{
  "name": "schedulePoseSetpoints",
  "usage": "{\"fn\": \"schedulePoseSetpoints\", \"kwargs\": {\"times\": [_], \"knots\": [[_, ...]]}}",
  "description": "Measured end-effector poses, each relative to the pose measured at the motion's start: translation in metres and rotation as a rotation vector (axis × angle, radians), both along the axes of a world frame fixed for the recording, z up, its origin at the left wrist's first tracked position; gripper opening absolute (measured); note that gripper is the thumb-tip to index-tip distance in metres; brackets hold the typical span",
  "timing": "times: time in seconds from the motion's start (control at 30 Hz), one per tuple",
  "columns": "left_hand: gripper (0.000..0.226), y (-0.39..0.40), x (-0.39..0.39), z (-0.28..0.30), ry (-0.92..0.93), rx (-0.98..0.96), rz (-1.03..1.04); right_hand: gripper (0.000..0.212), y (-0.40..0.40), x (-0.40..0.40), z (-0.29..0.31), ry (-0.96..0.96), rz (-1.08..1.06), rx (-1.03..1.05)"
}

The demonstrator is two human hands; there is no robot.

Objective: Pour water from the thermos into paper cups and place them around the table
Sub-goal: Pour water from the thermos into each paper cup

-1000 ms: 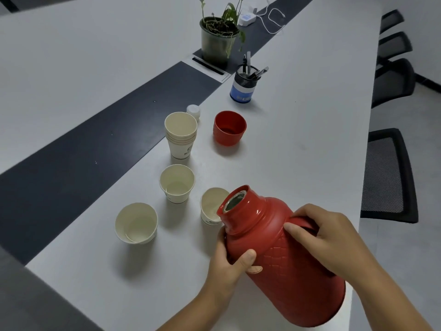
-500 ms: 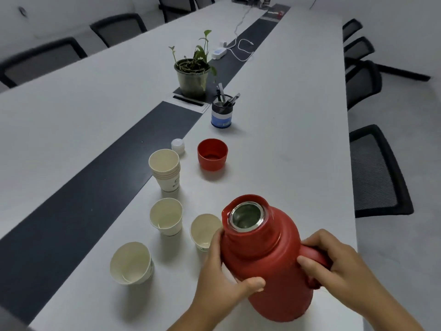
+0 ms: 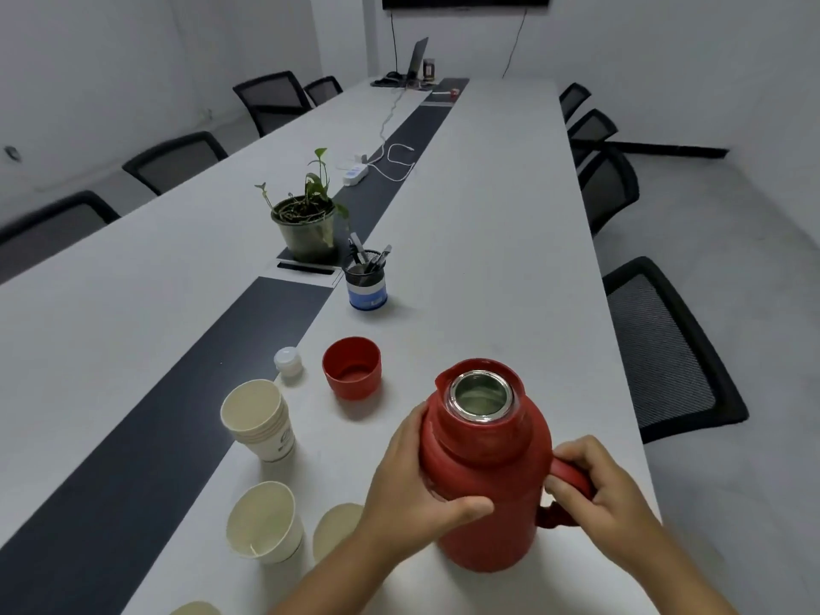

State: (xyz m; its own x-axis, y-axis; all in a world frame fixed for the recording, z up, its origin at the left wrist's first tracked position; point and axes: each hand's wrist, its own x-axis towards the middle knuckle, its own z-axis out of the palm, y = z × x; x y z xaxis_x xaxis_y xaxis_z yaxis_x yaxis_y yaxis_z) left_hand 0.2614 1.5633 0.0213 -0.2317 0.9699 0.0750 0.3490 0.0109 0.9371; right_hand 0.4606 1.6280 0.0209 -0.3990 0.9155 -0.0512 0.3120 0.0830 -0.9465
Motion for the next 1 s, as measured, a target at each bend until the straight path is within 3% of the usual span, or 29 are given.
{"fn": "schedulePoseSetpoints", "kwargs": {"times": [0.37,0.7,0.77,0.83,0.9,1.0], "knots": [[0.079,0.085,-0.05,-0.014,0.083,-0.075,-0.034,0.036,0.081,-0.05,-0.029,0.003,-0.006,0.078],[0.103,0.1,-0.047,-0.019,0.148,-0.066,-0.088,0.025,0.089,-0.053,-0.043,-0.003,-0.053,0.094],[0.097,0.09,-0.051,-0.014,0.167,-0.082,-0.13,0.015,0.082,-0.054,-0.039,-0.095,-0.081,0.176],[0.086,0.071,-0.061,-0.008,0.256,-0.063,-0.118,0.019,0.07,-0.056,-0.035,-0.202,-0.147,0.328],[0.069,0.044,-0.078,-0.001,0.347,-0.009,0.008,0.029,0.053,-0.059,-0.031,-0.209,-0.224,0.461],[0.041,-0.002,-0.113,0.01,0.326,0.204,0.207,0.034,0.025,-0.074,-0.025,-0.14,-0.293,0.605]]}}
